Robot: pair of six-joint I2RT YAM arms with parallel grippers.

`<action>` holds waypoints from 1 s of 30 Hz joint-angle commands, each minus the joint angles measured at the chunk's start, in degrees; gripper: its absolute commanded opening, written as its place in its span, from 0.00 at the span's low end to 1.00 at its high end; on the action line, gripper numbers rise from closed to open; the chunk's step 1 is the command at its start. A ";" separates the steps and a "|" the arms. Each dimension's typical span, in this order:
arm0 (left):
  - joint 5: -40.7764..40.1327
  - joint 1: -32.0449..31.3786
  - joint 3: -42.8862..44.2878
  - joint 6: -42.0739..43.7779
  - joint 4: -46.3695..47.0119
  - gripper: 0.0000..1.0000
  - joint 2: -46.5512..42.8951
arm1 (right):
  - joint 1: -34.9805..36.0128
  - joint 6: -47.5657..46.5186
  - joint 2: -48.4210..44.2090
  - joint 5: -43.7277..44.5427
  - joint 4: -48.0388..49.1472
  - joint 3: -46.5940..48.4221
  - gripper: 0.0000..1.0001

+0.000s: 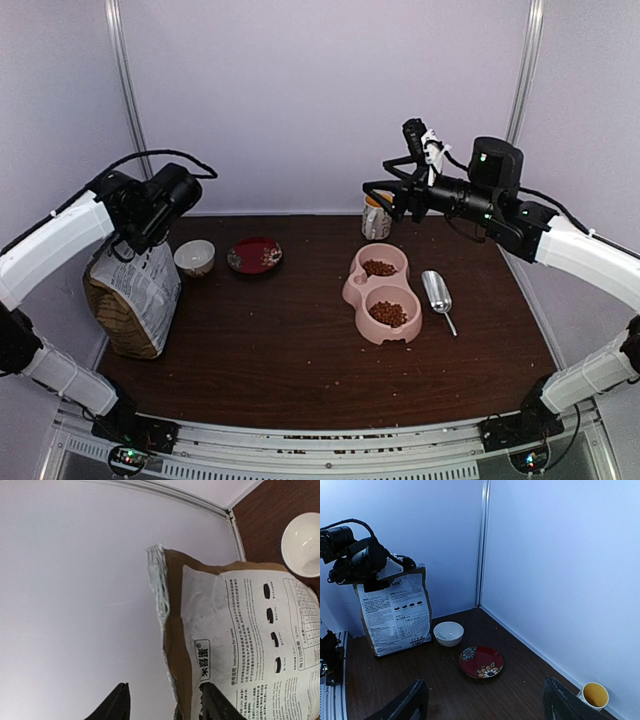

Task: Serve the pet food
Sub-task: Move the pet food bag to the corner of the board.

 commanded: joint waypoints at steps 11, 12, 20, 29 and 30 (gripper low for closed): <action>20.74 -4.23 7.78 4.22 15.41 0.78 -6.40 | -0.49 4.81 -2.32 11.96 3.11 -1.74 0.85; 22.65 -4.21 7.04 4.36 17.80 0.83 -7.04 | -0.56 5.51 -2.67 13.34 3.01 -2.19 0.86; 35.21 -4.06 1.05 4.68 30.64 0.98 -11.98 | -4.69 18.87 -4.79 26.90 -10.48 -1.05 0.93; 42.78 -0.24 -7.15 0.18 32.40 0.98 -17.15 | -4.82 20.02 -13.12 45.52 -10.47 -12.23 0.98; 42.24 -0.03 -7.83 -0.19 32.75 0.98 -17.38 | -4.82 20.35 -14.41 47.70 -9.67 -14.27 0.98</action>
